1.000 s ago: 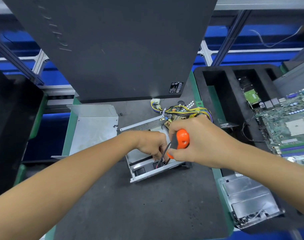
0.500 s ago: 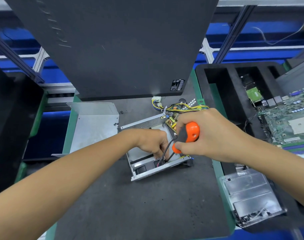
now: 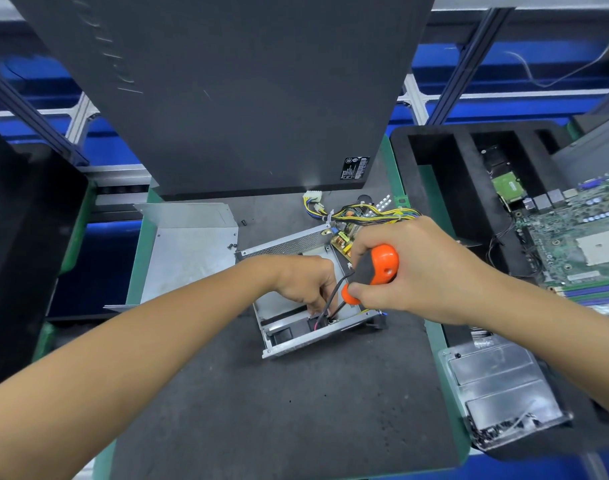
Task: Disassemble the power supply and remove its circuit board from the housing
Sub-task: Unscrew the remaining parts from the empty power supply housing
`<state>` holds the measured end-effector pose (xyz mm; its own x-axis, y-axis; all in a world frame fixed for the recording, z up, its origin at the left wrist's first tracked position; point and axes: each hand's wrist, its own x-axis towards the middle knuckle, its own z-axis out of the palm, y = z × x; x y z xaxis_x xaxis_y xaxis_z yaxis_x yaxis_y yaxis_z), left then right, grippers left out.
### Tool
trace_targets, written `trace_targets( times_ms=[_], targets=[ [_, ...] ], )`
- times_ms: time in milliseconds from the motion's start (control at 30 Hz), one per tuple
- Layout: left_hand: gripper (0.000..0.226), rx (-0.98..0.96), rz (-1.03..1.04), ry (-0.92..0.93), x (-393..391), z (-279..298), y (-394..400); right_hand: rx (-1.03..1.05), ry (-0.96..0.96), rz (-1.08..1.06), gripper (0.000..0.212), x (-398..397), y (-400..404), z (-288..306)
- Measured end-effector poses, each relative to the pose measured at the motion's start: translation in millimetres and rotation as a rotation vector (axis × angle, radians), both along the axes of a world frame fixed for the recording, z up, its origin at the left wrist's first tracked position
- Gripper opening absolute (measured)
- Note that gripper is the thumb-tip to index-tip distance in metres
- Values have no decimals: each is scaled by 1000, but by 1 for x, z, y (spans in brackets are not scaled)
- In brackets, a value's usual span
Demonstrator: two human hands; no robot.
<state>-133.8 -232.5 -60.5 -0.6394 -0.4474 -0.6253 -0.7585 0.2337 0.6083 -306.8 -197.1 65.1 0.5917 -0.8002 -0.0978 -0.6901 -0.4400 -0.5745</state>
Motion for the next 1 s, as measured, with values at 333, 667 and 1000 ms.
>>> trace_targets(
  times_ms=[333,667,1000],
  targets=[
    [24,16,22,41,2,-5,1,9,-5,3,17,0,0,1],
    [24,13,9,52,2,-7,2,8,18,-5,17,1,2,3],
    [22,-42,-5,63,-1,-7,3,-8,-16,-270,22,8,21,-6]
  ],
)
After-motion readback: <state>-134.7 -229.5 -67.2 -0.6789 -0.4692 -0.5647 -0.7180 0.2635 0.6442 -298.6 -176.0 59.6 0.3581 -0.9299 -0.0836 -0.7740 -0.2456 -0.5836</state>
